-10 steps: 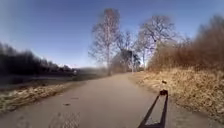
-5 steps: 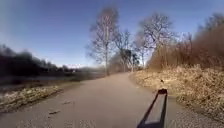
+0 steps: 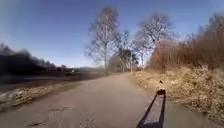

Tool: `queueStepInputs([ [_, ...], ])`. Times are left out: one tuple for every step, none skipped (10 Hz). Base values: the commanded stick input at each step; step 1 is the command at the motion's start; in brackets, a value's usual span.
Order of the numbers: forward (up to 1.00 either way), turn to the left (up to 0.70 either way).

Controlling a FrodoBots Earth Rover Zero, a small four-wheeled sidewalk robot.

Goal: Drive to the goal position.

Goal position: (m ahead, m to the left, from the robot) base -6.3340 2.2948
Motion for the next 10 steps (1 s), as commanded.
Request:
queueStepInputs([
  [0.85,0.0],
  [0.85,0.0],
  [0.85,0.0],
  [0.85,0.0],
  [0.85,0.0],
  [0.87,0.0],
  [0.94,0.0],
  [1.0,0.0],
  [1.0,0.0],
  [1.0,0.0],
])
